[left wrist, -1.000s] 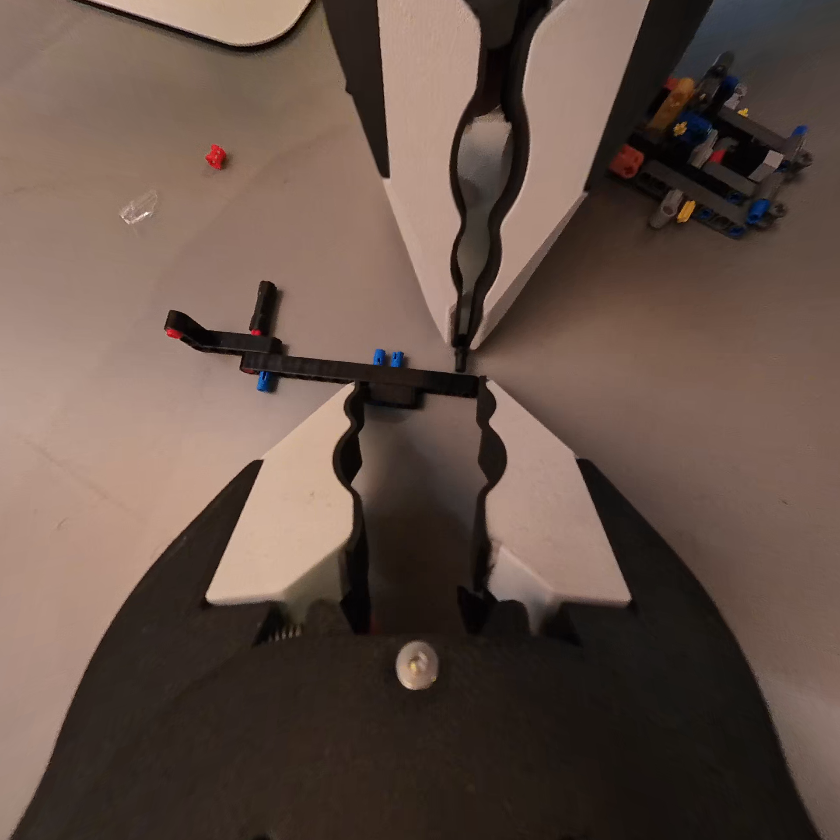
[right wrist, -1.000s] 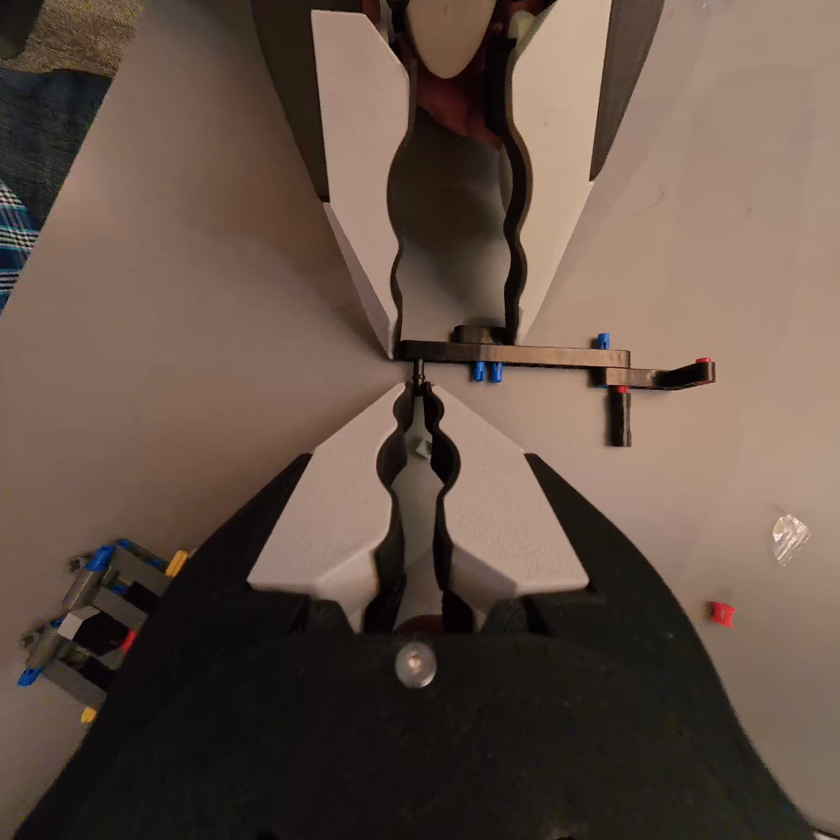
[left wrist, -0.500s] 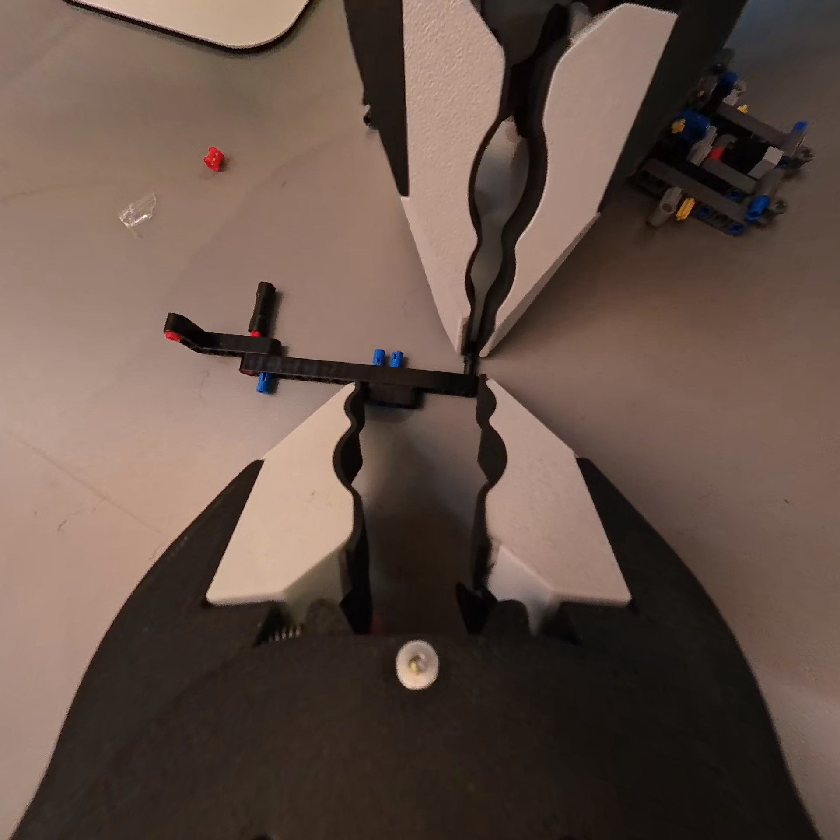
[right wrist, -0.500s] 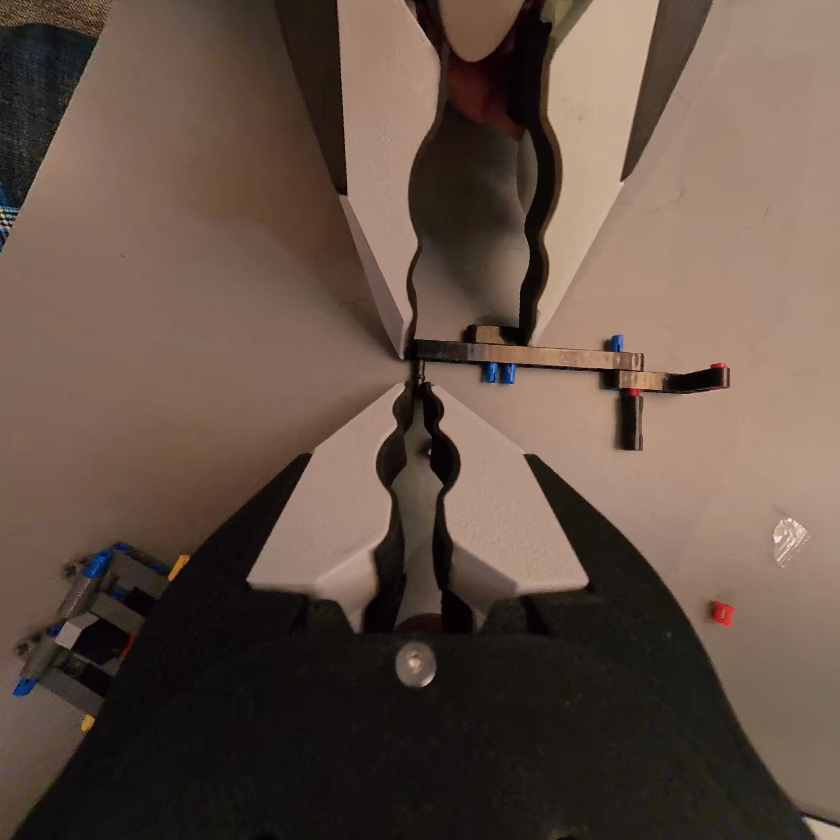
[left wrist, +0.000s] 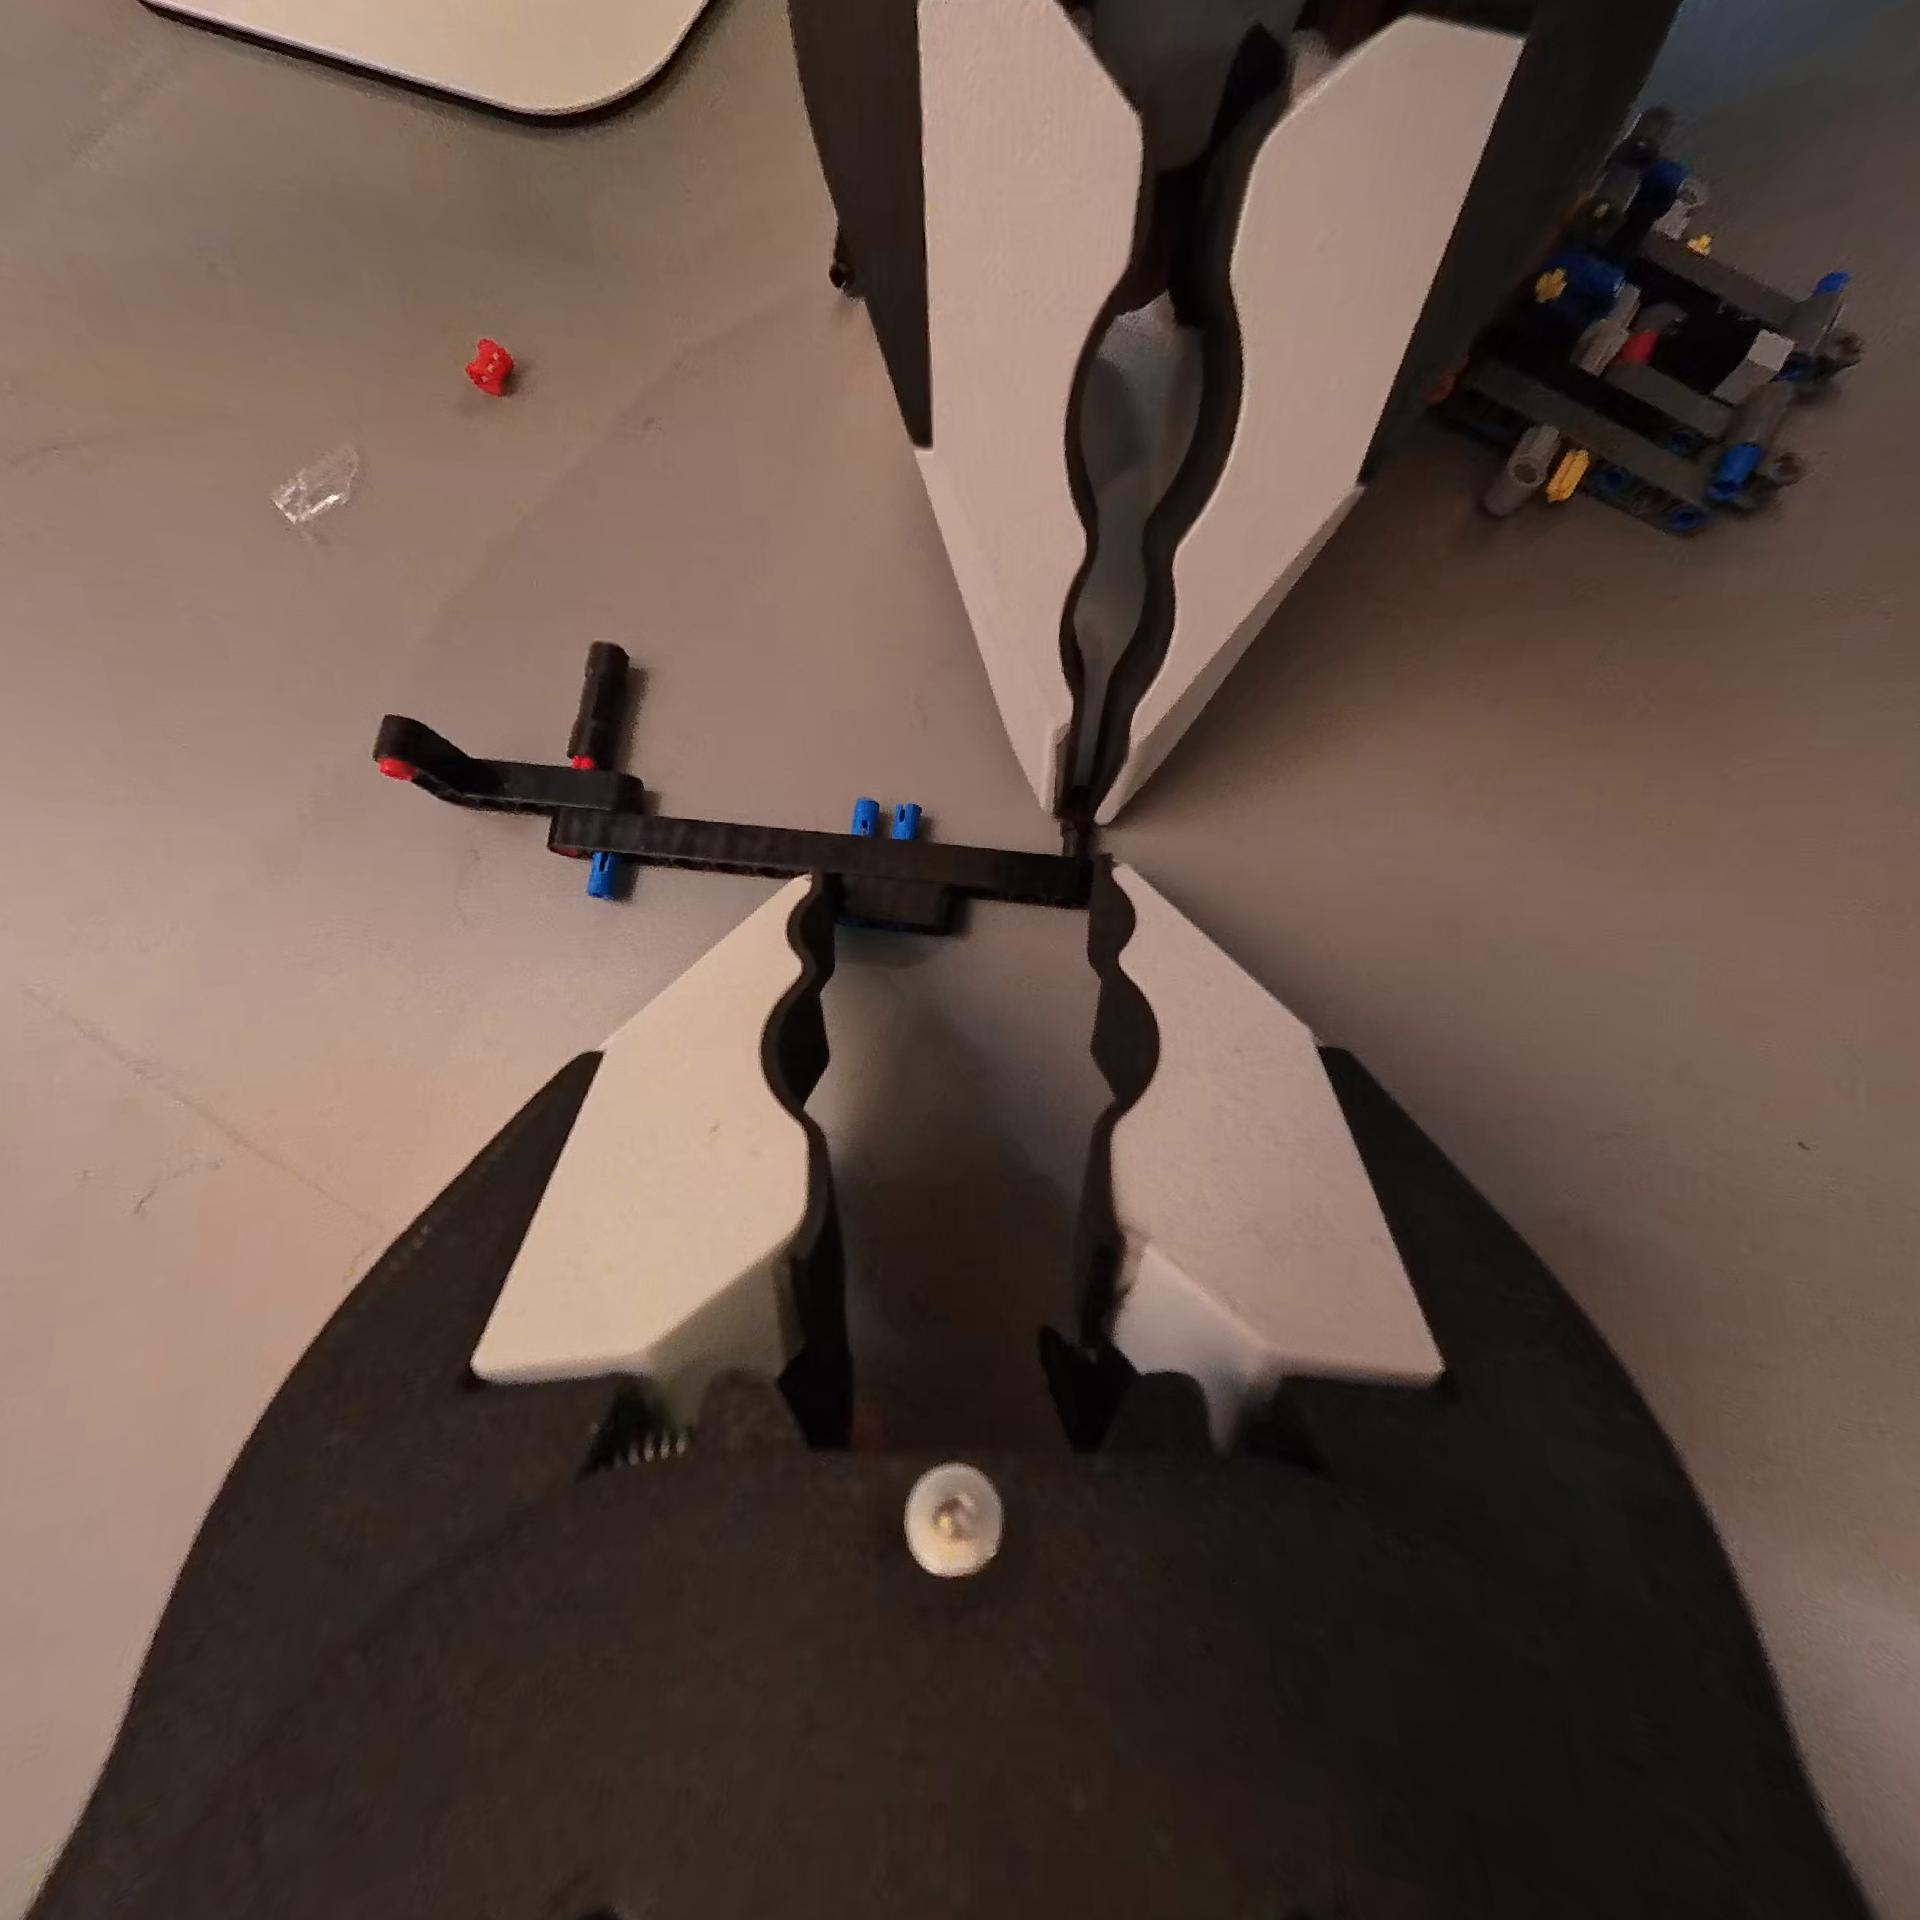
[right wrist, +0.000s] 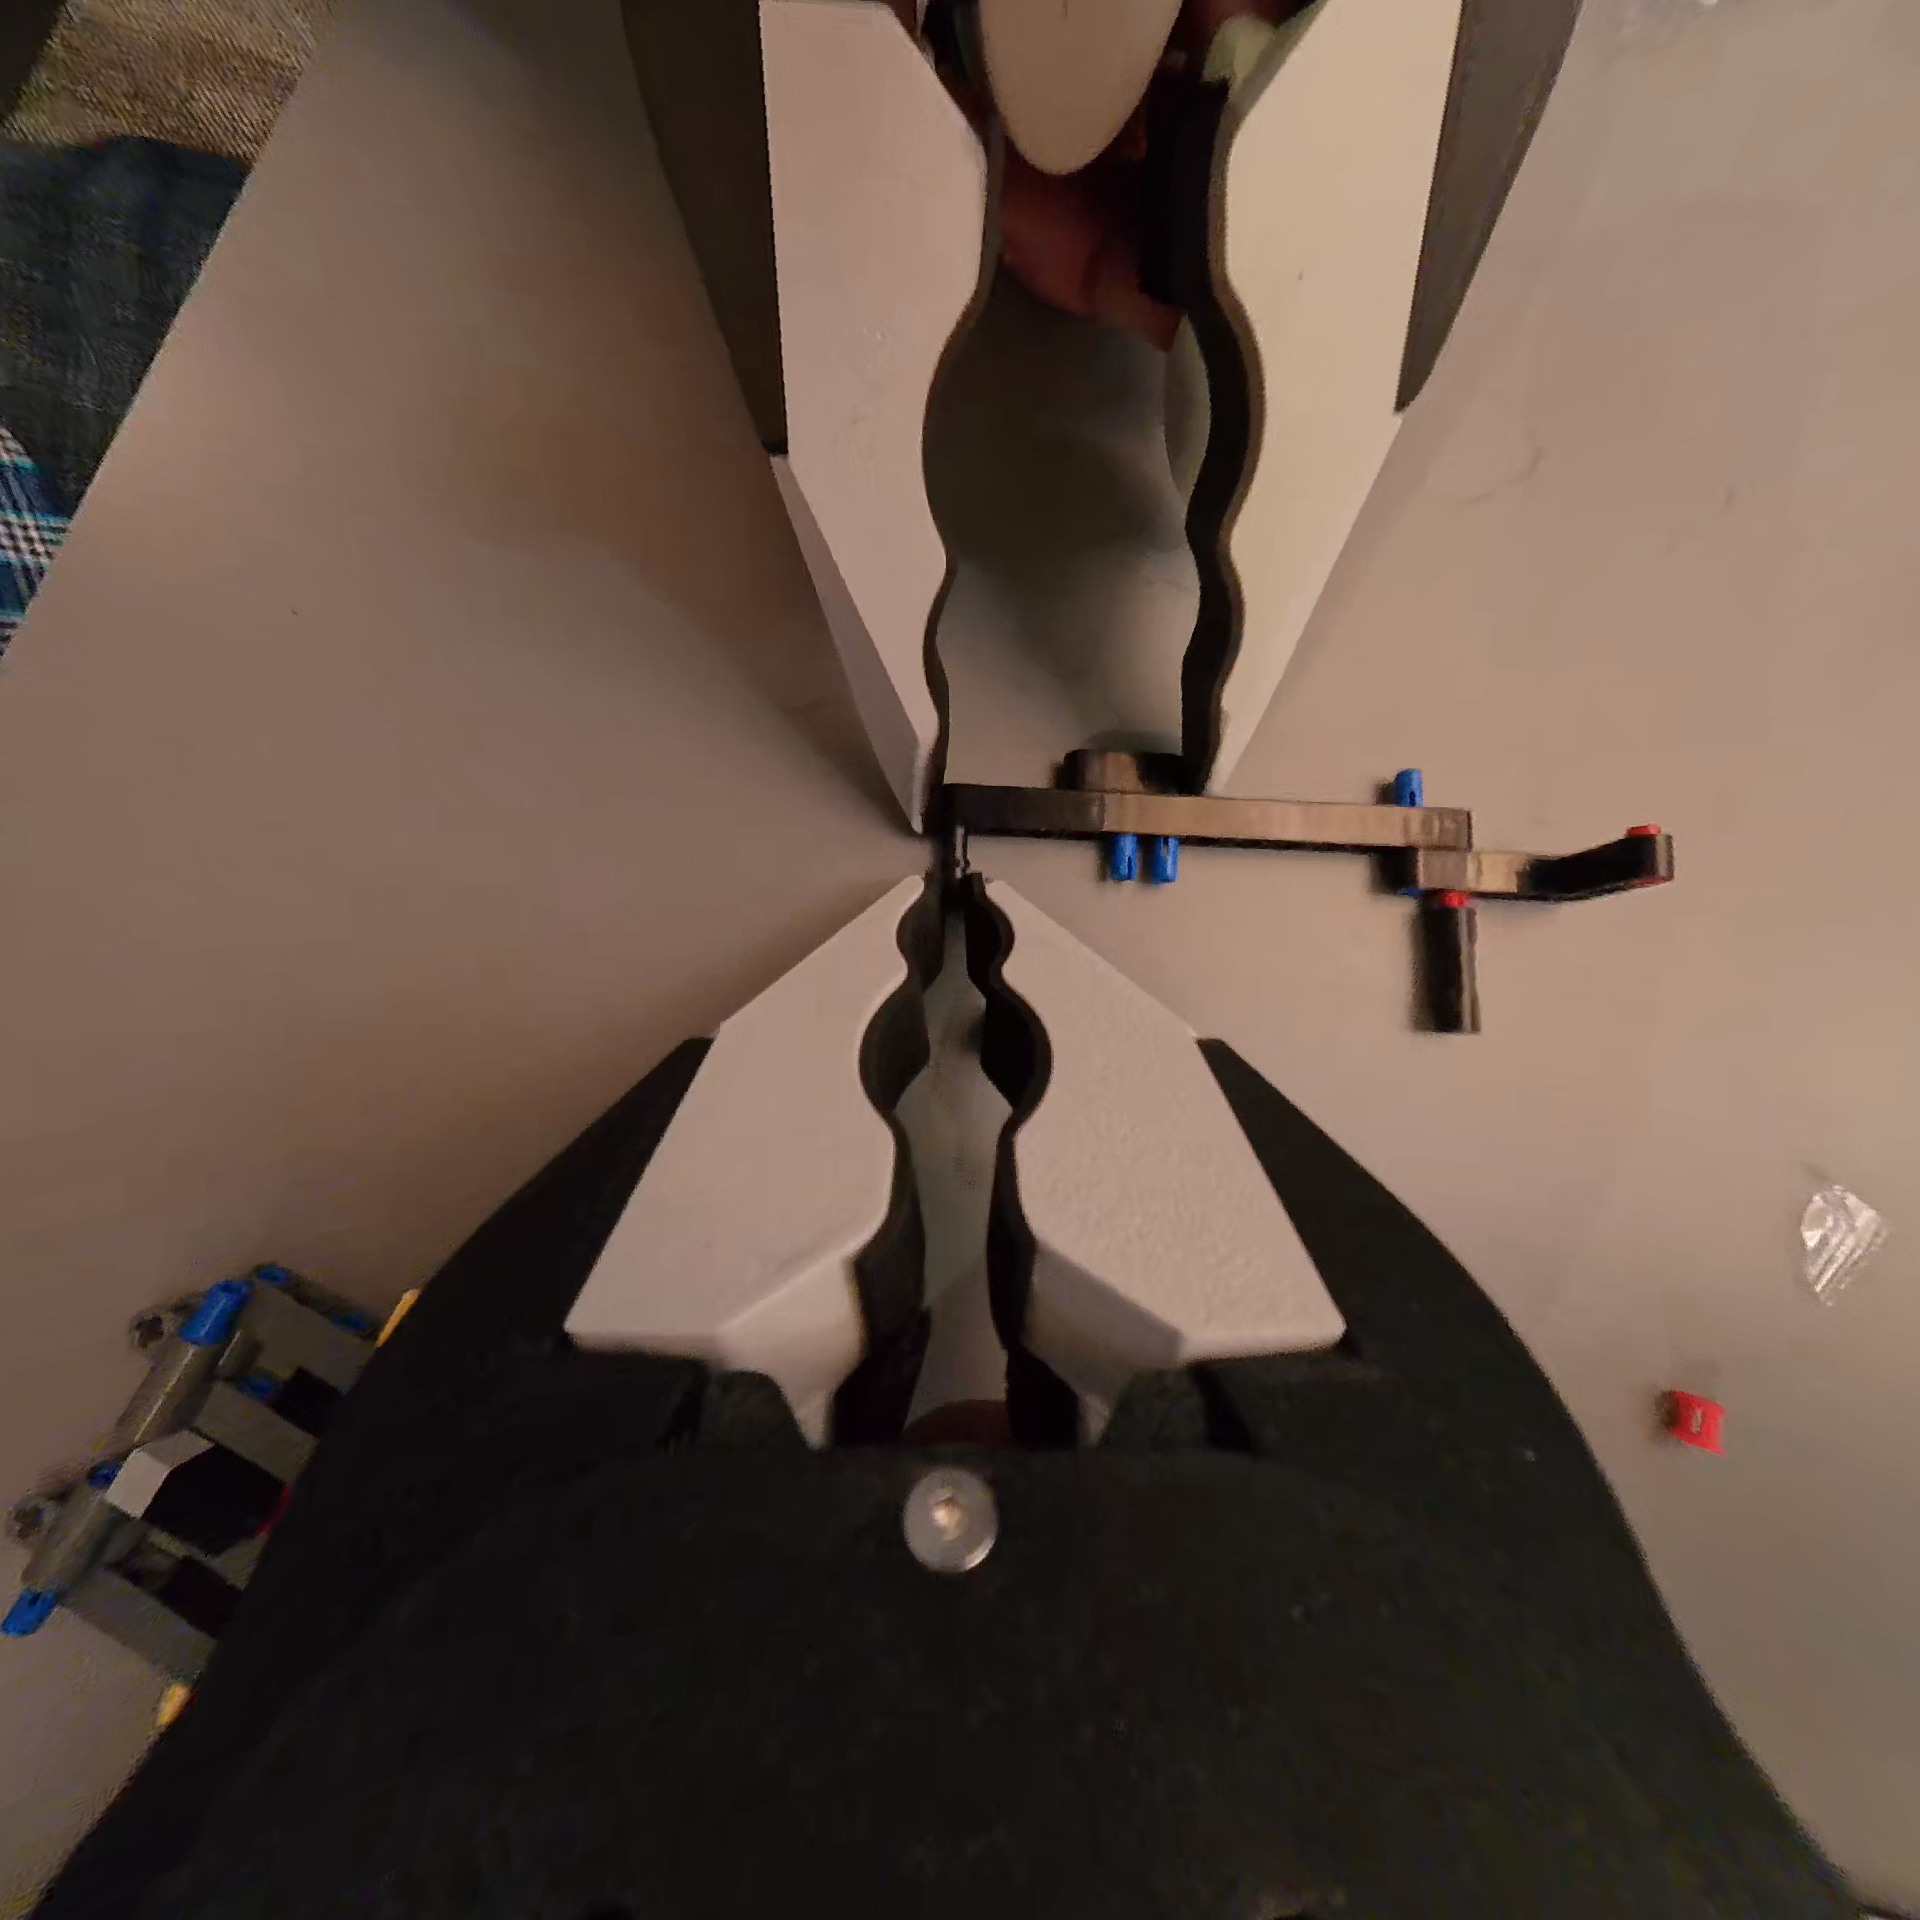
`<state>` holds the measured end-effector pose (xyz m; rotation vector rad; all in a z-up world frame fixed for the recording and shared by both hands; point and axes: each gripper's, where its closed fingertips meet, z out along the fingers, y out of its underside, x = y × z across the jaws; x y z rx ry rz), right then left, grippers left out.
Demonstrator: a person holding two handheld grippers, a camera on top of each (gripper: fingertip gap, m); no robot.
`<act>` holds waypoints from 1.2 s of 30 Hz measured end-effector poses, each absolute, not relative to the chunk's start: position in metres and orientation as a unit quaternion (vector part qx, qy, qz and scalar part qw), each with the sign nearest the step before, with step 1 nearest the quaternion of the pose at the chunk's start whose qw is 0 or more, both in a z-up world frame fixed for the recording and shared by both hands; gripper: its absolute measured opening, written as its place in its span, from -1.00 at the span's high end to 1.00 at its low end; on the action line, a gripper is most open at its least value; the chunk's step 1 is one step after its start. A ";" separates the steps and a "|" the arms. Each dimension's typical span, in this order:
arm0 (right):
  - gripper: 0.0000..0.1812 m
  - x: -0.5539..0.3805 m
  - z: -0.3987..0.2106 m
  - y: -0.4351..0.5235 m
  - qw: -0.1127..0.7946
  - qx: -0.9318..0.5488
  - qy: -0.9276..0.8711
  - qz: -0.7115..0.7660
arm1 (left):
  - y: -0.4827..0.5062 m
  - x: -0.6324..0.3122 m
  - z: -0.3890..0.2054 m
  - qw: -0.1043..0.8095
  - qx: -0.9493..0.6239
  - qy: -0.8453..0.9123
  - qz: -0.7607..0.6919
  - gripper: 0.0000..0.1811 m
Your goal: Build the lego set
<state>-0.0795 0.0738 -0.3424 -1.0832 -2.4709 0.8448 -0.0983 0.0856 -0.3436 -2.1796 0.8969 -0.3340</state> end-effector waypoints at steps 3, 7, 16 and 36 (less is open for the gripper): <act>0.99 -0.080 -0.343 0.074 0.164 -0.372 -0.866 0.291 | 0.086 -0.098 -0.344 0.372 -0.850 0.350 -0.129 0.47; 0.99 -0.081 -0.343 0.072 0.173 -0.369 -0.868 0.283 | 0.086 -0.098 -0.344 0.374 -0.848 0.353 -0.126 0.47; 0.99 -0.085 -0.343 0.069 0.171 -0.380 -0.863 0.284 | 0.086 -0.098 -0.344 0.374 -0.848 0.353 -0.125 0.47; 0.75 0.057 -0.308 0.164 0.181 -0.593 -0.744 0.249 | 0.105 -0.040 -0.305 0.430 -0.797 0.407 -0.122 0.47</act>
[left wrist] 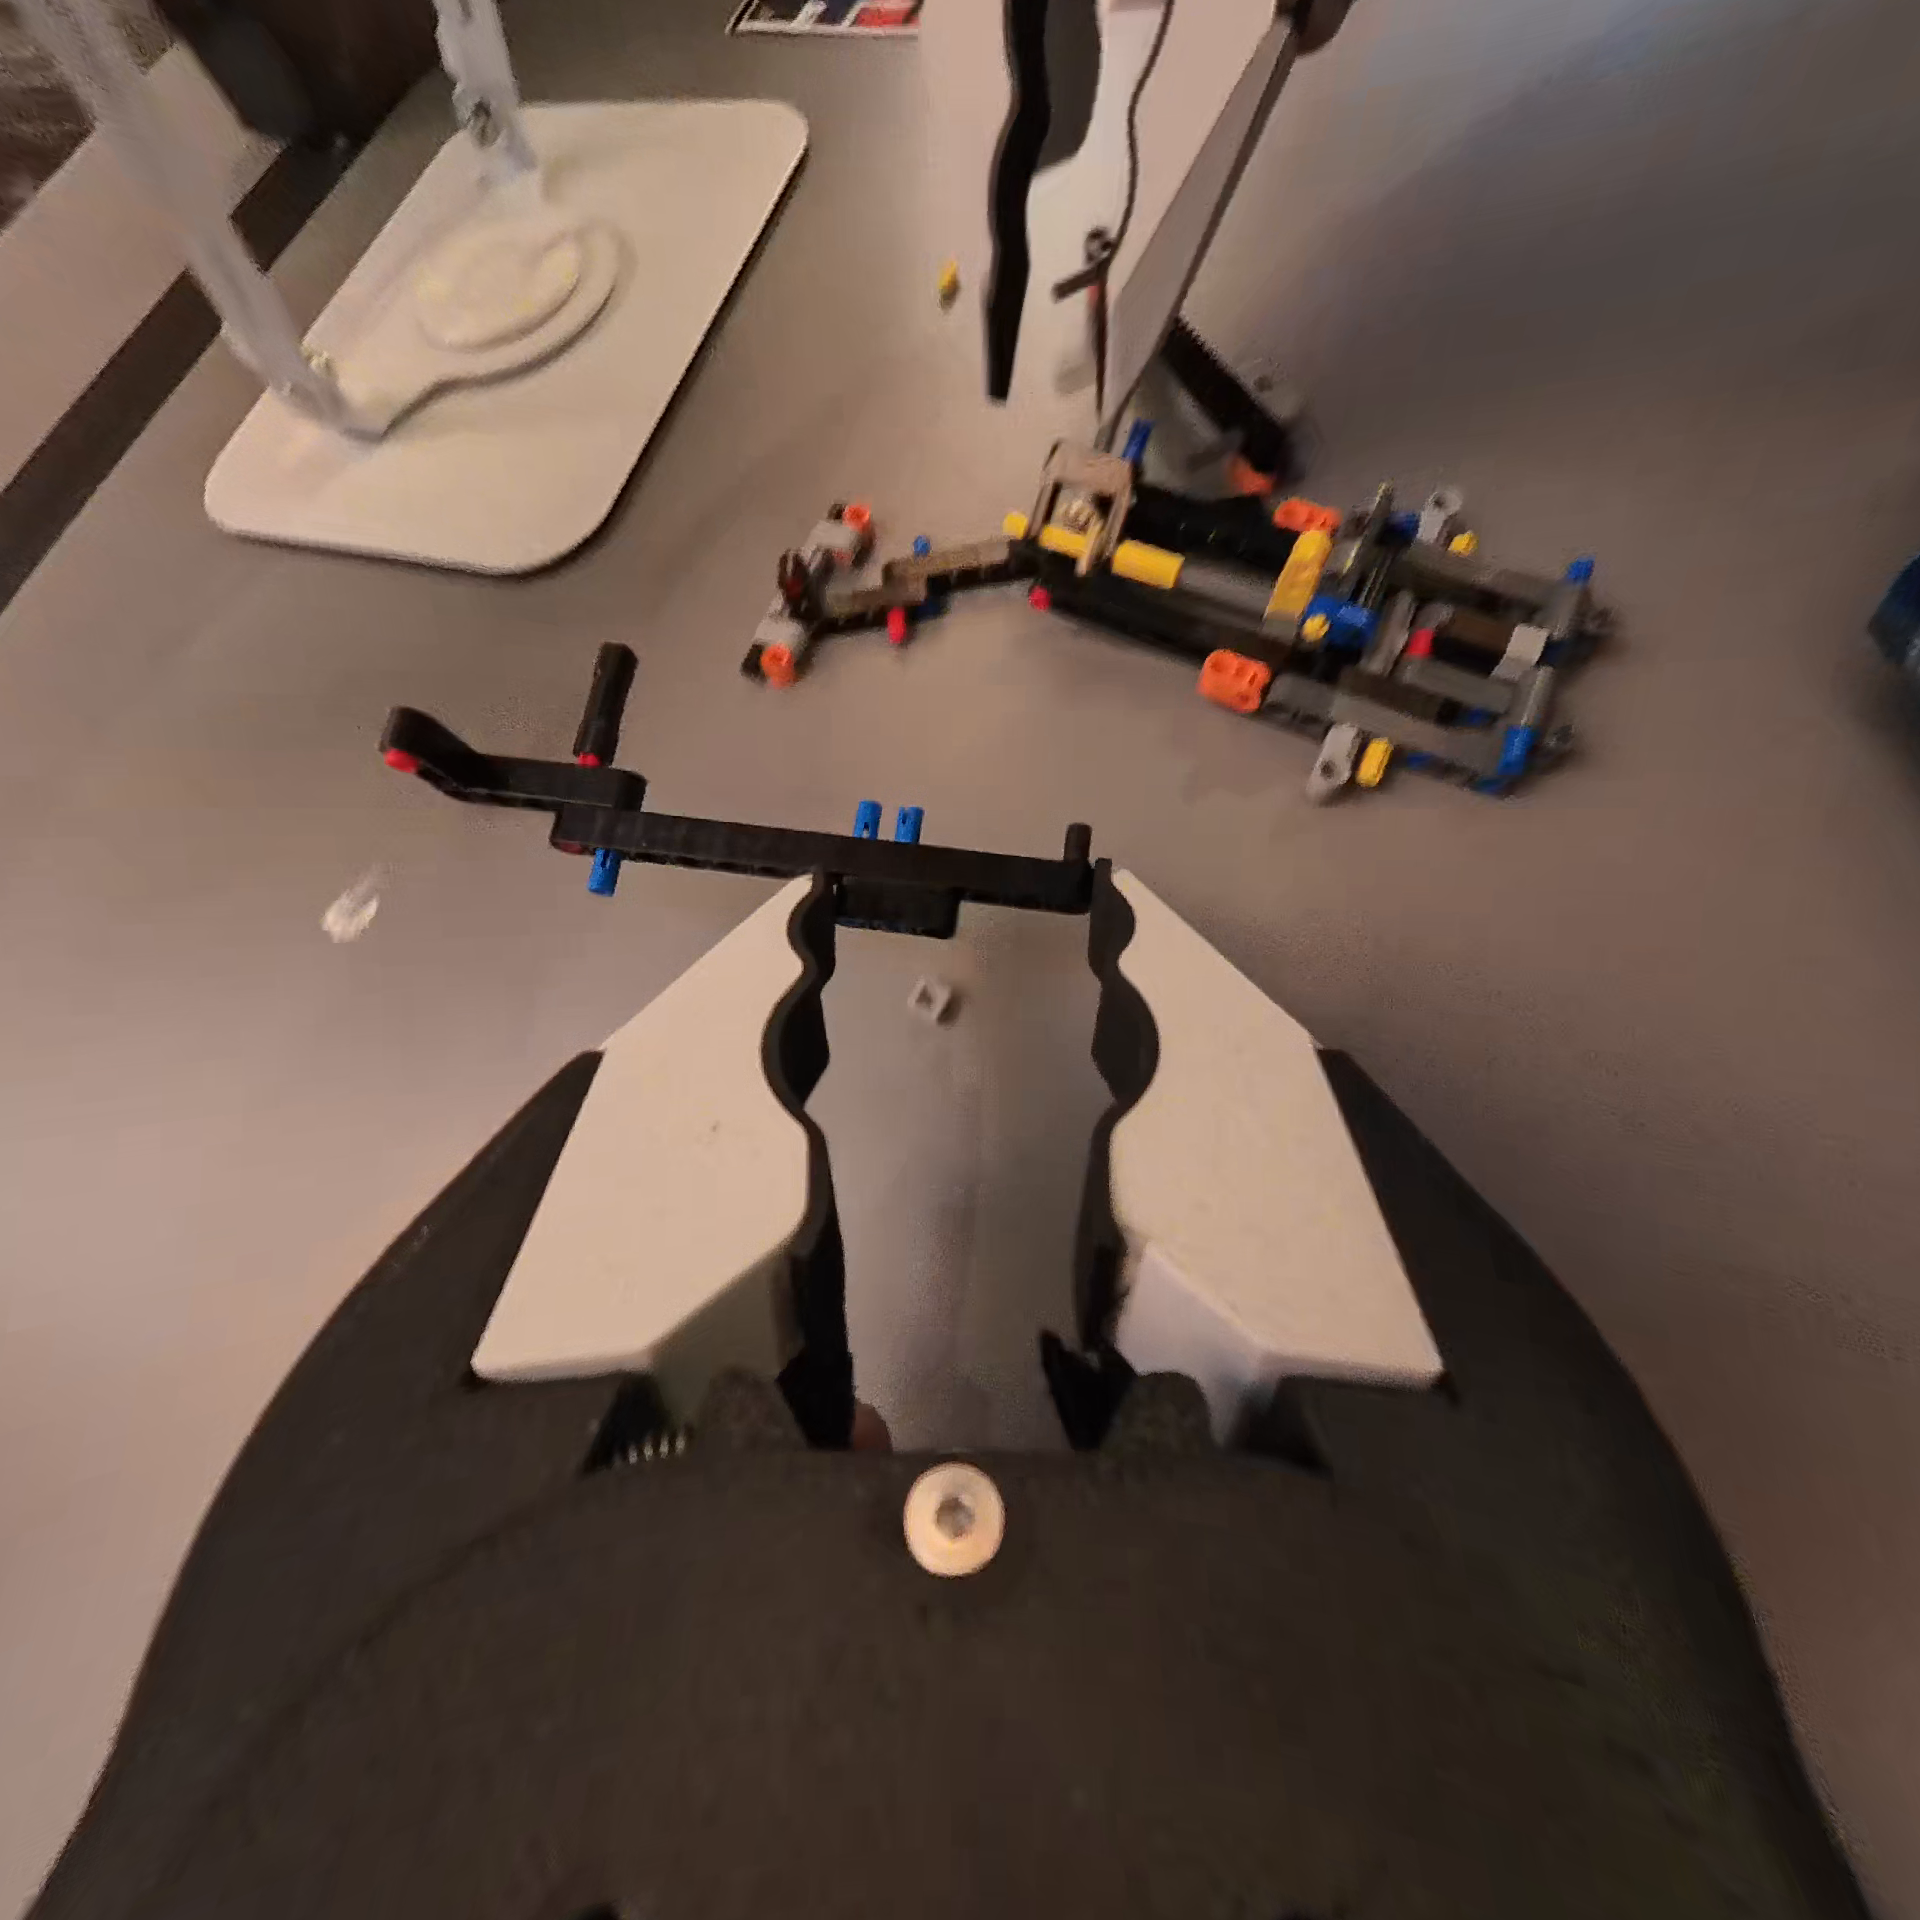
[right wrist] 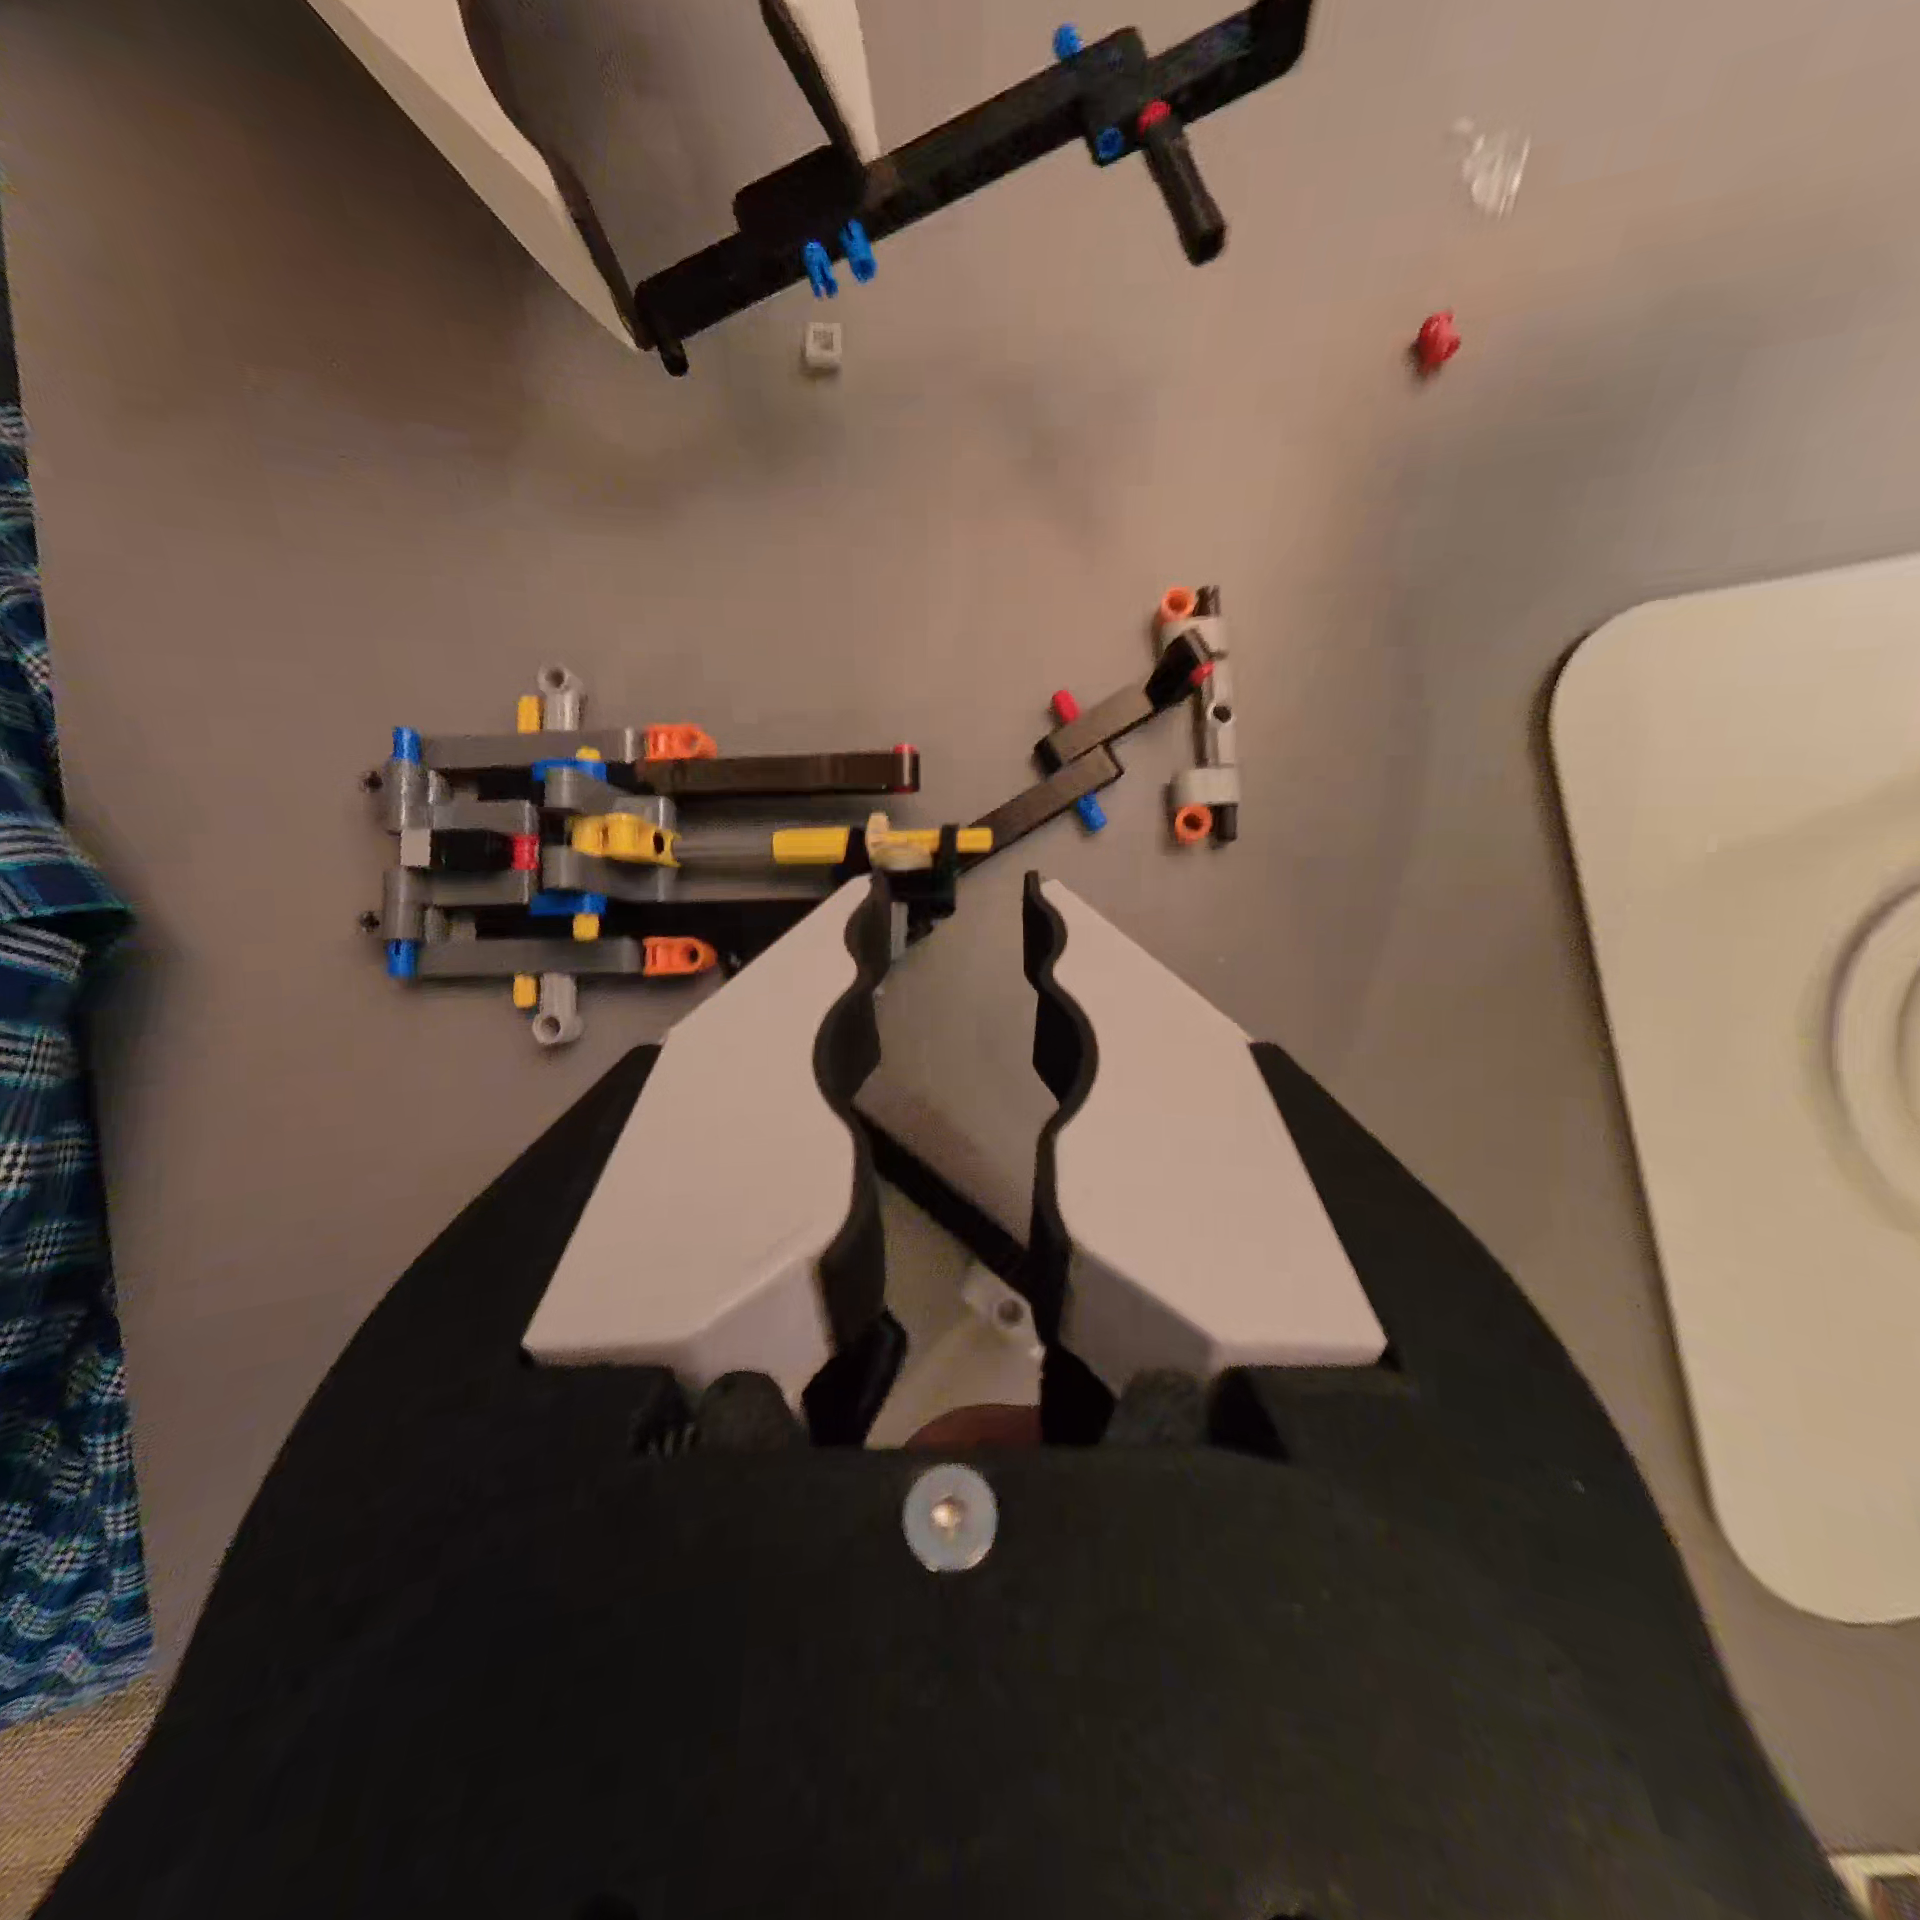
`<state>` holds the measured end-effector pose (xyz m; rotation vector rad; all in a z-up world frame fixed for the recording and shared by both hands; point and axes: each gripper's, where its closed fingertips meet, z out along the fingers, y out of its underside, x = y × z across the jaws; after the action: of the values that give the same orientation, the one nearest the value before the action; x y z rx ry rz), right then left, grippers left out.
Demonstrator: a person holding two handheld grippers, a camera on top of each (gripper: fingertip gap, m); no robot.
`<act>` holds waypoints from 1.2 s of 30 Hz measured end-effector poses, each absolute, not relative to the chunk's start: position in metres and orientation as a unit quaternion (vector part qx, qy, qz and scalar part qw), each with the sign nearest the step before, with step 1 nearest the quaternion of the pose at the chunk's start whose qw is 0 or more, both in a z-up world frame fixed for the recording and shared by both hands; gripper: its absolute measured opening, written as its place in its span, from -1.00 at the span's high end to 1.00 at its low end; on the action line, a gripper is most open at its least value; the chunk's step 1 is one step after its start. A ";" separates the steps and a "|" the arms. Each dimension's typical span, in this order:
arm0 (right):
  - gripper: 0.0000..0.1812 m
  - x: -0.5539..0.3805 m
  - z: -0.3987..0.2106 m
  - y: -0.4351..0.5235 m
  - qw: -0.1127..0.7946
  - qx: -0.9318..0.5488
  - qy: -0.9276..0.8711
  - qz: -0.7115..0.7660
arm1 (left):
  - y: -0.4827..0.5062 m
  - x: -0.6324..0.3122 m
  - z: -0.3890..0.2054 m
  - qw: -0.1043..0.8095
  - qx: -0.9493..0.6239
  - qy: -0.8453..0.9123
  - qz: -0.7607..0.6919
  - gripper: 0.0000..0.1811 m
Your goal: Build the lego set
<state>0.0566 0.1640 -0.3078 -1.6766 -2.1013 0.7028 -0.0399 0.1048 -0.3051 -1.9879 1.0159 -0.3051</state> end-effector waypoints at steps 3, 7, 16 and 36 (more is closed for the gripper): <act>0.74 0.063 -0.315 0.159 0.178 -0.595 -0.739 0.260 | 0.115 -0.016 -0.306 0.423 -0.785 0.434 -0.128 0.47; 0.71 0.064 -0.314 0.159 0.196 -0.595 -0.730 0.275 | 0.124 0.003 -0.321 0.405 -0.778 0.467 -0.115 0.47; 0.63 0.078 -0.318 0.158 0.198 -0.610 -0.710 0.290 | 0.127 0.022 -0.329 0.391 -0.762 0.500 -0.131 0.47; 0.65 0.079 -0.337 0.142 0.172 -0.606 -0.714 0.307 | 0.127 0.030 -0.334 0.375 -0.754 0.515 -0.157 0.47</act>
<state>0.0792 0.1418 -0.3369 -1.7195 -2.0267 0.8705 0.0298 0.1269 -0.3336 -1.9311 1.3193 -0.4022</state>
